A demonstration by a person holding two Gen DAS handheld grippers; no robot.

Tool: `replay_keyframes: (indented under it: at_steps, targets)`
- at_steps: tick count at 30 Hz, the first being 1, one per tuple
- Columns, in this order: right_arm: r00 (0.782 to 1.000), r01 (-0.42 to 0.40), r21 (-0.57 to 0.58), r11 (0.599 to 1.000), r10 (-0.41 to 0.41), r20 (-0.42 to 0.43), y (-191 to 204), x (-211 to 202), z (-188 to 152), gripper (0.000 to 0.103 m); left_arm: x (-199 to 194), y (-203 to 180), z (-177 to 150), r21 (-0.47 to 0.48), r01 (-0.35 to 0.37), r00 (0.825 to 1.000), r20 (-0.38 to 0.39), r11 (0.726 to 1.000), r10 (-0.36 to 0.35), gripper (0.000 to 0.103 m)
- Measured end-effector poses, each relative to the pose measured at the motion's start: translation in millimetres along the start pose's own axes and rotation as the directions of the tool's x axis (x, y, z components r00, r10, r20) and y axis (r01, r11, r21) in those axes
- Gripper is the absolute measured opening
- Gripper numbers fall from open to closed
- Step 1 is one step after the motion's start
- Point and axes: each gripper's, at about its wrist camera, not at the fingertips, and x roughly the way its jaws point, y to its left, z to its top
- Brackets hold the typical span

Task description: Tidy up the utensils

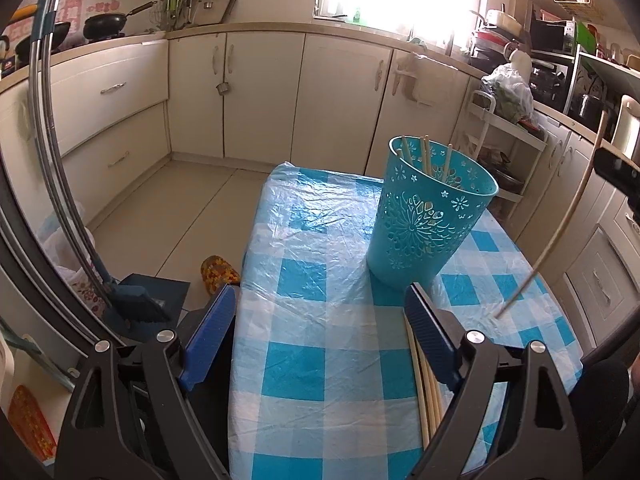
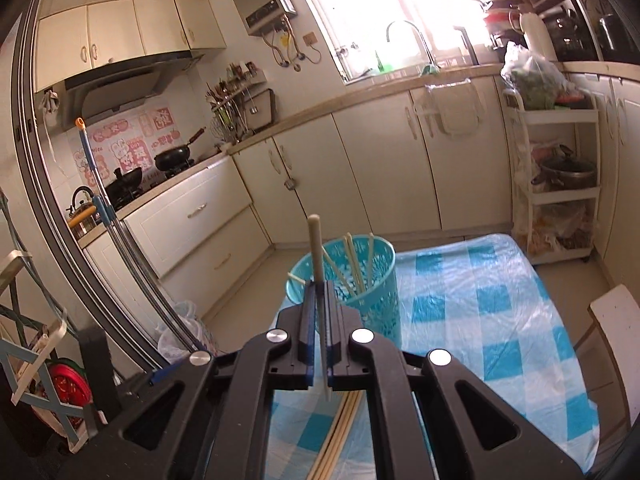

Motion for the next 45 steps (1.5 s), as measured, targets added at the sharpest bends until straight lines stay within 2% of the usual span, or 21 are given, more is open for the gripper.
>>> replay_keyframes:
  at_steps: [11, 13, 16, 17, 18, 19, 20, 22, 24, 26, 30, 32, 33, 34, 37, 40, 43, 45]
  targets:
    - [0.997, -0.003, -0.087, 0.996, 0.010, 0.075, 15.0, 5.8, 51.5, 0.002, 2.7, -1.2, -2.2, 0.001, 0.002, 1.000, -0.012, 1.000, -0.002, 0.082]
    - [0.999, 0.012, -0.115, 0.993, -0.008, 0.040, 16.7, 17.0, 55.1, 0.002, 5.2, 0.5, -3.9, -0.004, -0.001, 1.000, -0.019, 1.000, 0.001, 0.082]
    - [0.996, 0.057, -0.104, 0.993, -0.064, -0.064, 1.7, 38.8, 39.0, 0.004, 12.5, 6.6, -7.9, -0.021, -0.014, 0.999, -0.040, 1.000, 0.013, 0.082]
    - [0.990, 0.084, -0.088, 0.993, -0.093, -0.104, -8.4, 45.9, 26.6, 0.024, 15.5, 10.5, -10.0, -0.033, -0.018, 0.999, -0.050, 0.999, 0.016, 0.082]
    - [0.984, 0.113, -0.076, 0.991, -0.122, -0.132, -17.6, 51.3, 15.4, 0.055, 17.6, 13.5, -10.6, -0.041, -0.020, 0.998, -0.057, 0.999, 0.018, 0.082]
    - [0.974, 0.142, -0.066, 0.988, -0.151, -0.167, -30.6, 60.2, -0.6, 0.059, 19.6, 16.1, -11.4, -0.049, -0.023, 0.998, -0.066, 0.999, 0.020, 0.082]
    - [0.963, 0.167, -0.064, 0.984, -0.177, -0.202, -40.8, 69.4, -14.1, 0.056, 22.3, 18.6, -12.7, -0.056, -0.025, 0.997, -0.074, 0.998, 0.021, 0.082]
    - [0.929, 0.226, -0.084, 0.970, -0.241, -0.281, -62.8, 96.1, -39.4, 0.043, 27.5, 21.8, -14.4, -0.062, -0.028, 0.996, -0.087, 0.998, 0.023, 0.082]
    - [0.892, 0.277, -0.109, 0.955, -0.298, -0.339, -83.3, 124.8, -58.1, 0.039, 32.5, 22.4, -15.6, -0.062, -0.030, 0.995, -0.101, 0.998, 0.023, 0.082]
    - [0.869, 0.308, -0.094, 0.947, -0.320, -0.378, -102.4, 145.9, -68.3, 0.037, 35.1, 22.5, -17.0, -0.062, -0.030, 0.994, -0.104, 0.998, 0.024, 0.082]
    - [0.816, 0.387, -0.125, 0.914, -0.403, -0.414, -130.2, 179.4, -75.8, 0.033, 43.8, 26.3, -17.7, -0.068, -0.039, 0.991, -0.127, 0.997, 0.030, 0.082]
    - [0.782, 0.434, -0.163, 0.886, -0.460, -0.421, -138.6, 189.6, -78.4, 0.030, 48.2, 27.9, -18.0, -0.074, -0.041, 0.990, -0.138, 0.996, 0.030, 0.082]
    - [0.776, 0.433, -0.163, 0.886, -0.459, -0.433, -142.8, 192.5, -81.3, 0.026, 49.5, 28.3, -18.3, -0.074, -0.042, 0.990, -0.140, 0.996, 0.031, 0.082]
    - [0.771, 0.428, -0.160, 0.890, -0.452, -0.449, -146.0, 194.5, -84.4, 0.014, 50.6, 28.3, -18.5, -0.074, -0.041, 0.989, -0.142, 0.996, 0.031, 0.082]
    - [0.773, 0.424, -0.213, 0.880, -0.475, -0.421, -140.3, 190.2, -90.5, 0.007, 53.5, 26.8, -20.1, -0.072, -0.037, 0.988, -0.149, 0.997, 0.026, 0.082]
    - [0.768, 0.432, -0.243, 0.869, -0.495, -0.407, -134.2, 182.5, -91.7, 0.006, 54.7, 24.2, -21.4, -0.067, -0.031, 0.988, -0.155, 0.997, 0.020, 0.082]
    - [0.785, 0.431, -0.263, 0.863, -0.503, -0.361, -120.4, 165.0, -83.9, 0.006, 52.4, 20.7, -22.0, -0.060, -0.026, 0.988, -0.154, 0.998, 0.017, 0.082]
    - [0.810, 0.424, -0.262, 0.867, -0.492, -0.319, -108.0, 146.7, -74.0, 0.006, 50.5, 20.2, -21.7, -0.061, -0.024, 0.988, -0.153, 0.998, 0.014, 0.082]
